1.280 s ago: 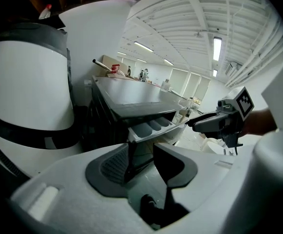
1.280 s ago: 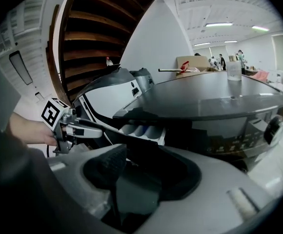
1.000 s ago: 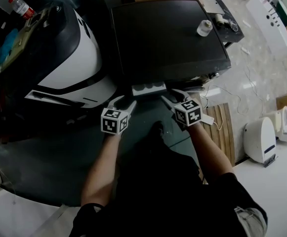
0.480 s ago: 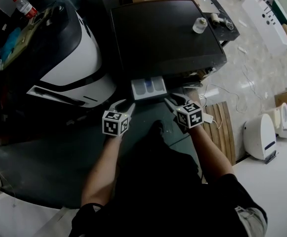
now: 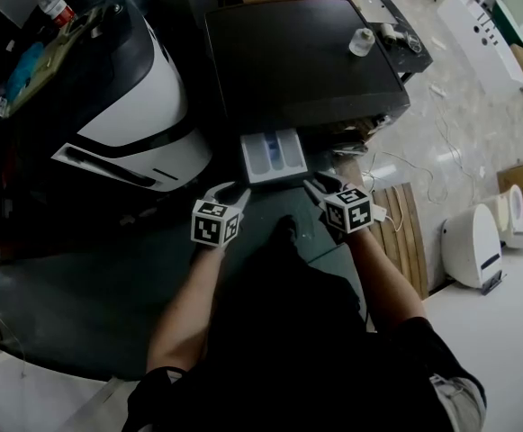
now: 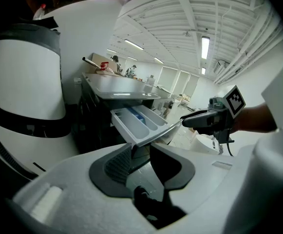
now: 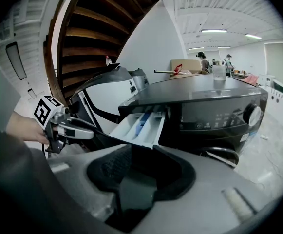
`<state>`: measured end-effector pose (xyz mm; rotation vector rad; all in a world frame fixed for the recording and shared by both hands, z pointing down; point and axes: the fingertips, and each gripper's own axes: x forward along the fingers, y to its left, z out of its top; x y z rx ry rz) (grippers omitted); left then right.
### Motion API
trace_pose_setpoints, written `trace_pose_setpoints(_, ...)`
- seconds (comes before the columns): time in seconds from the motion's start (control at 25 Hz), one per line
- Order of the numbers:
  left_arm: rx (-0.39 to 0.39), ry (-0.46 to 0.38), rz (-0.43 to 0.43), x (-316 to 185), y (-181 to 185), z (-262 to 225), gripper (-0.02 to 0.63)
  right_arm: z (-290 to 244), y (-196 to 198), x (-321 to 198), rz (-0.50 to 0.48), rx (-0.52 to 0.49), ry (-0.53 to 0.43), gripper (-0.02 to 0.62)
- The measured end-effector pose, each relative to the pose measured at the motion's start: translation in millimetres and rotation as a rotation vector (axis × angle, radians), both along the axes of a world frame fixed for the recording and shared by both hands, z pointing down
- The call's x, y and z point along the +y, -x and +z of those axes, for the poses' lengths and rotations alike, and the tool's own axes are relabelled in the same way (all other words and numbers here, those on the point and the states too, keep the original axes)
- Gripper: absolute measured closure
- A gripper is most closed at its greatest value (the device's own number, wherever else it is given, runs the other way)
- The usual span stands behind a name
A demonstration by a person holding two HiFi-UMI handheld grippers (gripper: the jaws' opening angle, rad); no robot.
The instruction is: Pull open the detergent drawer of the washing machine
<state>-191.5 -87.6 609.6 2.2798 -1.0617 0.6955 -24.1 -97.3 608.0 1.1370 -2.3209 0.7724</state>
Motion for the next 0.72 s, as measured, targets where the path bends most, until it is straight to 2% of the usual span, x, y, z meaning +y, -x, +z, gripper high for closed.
trace_pose_setpoints(0.36, 0.034, -0.002, 0.004, 20.9, -0.9, -2.8, 0.496, -7.2, -0.2, 24.7, 0.072, -0.042, 0.025, 0.460)
trace_pose_setpoints(0.52, 0.046, 0.008, 0.017, 19.0, 3.5, -0.4, 0.501, -4.3, -4.3, 27.3, 0.071, -0.051, 0.047, 0.477)
trace_pose_setpoints(0.72, 0.011, -0.011, 0.017, 19.0, 18.8, -2.2, 0.509, -5.6, -1.7, 26.2, 0.084, -0.030, 0.061, 0.480)
